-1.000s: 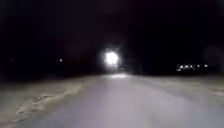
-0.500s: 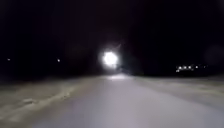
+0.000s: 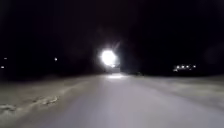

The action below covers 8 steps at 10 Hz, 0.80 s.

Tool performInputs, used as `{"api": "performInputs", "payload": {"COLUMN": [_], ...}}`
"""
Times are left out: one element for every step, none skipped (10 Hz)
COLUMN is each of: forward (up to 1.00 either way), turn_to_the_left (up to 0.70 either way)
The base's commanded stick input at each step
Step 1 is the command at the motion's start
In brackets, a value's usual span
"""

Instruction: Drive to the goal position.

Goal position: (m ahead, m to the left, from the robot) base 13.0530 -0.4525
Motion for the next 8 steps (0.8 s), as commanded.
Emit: {"api": "performInputs", "payload": {"forward": [1.0,1.0,1.0,1.0,1.0,1.0,1.0,1.0], "turn_to_the_left": [0.0,0.0,0.0,0.0,0.0,0.0,0.0,0.0]}}
